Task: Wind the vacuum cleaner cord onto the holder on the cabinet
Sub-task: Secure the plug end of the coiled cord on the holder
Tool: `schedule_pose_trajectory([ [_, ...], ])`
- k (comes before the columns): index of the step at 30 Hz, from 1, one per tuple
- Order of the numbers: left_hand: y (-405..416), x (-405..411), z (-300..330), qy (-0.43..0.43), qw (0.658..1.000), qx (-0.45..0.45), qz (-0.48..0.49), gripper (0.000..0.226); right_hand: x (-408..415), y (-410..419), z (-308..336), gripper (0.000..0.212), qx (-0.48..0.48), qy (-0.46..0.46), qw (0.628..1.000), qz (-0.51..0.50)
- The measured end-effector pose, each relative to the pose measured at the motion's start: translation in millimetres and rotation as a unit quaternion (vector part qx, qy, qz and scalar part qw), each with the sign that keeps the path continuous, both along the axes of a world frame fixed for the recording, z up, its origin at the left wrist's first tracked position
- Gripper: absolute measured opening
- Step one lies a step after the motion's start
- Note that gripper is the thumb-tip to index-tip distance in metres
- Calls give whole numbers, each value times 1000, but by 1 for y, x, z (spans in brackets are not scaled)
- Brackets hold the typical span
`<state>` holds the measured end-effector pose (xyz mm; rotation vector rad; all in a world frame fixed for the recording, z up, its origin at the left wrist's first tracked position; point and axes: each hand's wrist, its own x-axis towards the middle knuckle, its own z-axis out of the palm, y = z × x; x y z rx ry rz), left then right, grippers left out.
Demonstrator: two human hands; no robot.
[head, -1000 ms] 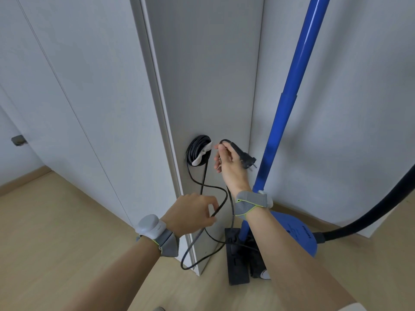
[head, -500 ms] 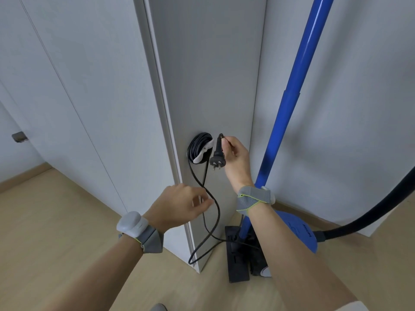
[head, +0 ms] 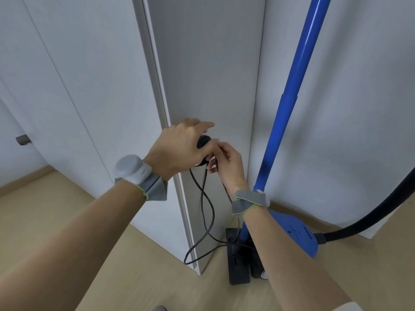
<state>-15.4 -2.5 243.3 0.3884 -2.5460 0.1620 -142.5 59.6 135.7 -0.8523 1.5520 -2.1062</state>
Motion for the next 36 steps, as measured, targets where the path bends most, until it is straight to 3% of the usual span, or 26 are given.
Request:
schedule_pose_trajectory([
  [2, -7, -13, 7, -91, 995, -41, 24, 52, 3, -1, 1, 21, -11, -11, 1000, 10],
  [6, -16, -24, 15, -190, 976, -105, 31, 33, 5, -3, 3, 24, -40, -39, 998, 23],
  [15, -21, -30, 21, -213, 964, -155, 34, 34, 1, -2, -13, 21, -54, -81, 995, 23],
  [21, -18, -33, 19, -262, 936, -227, 59, 47, -5, -5, -25, 18, -22, -55, 998, 38],
  [28, -14, -38, 21, -297, 906, -294, 65, 38, -5, -11, -26, 18, -21, -67, 998, 4],
  [36, -3, -44, 29, -366, 876, -303, 79, 48, -4, -12, -25, 20, 4, -30, 999, -38],
])
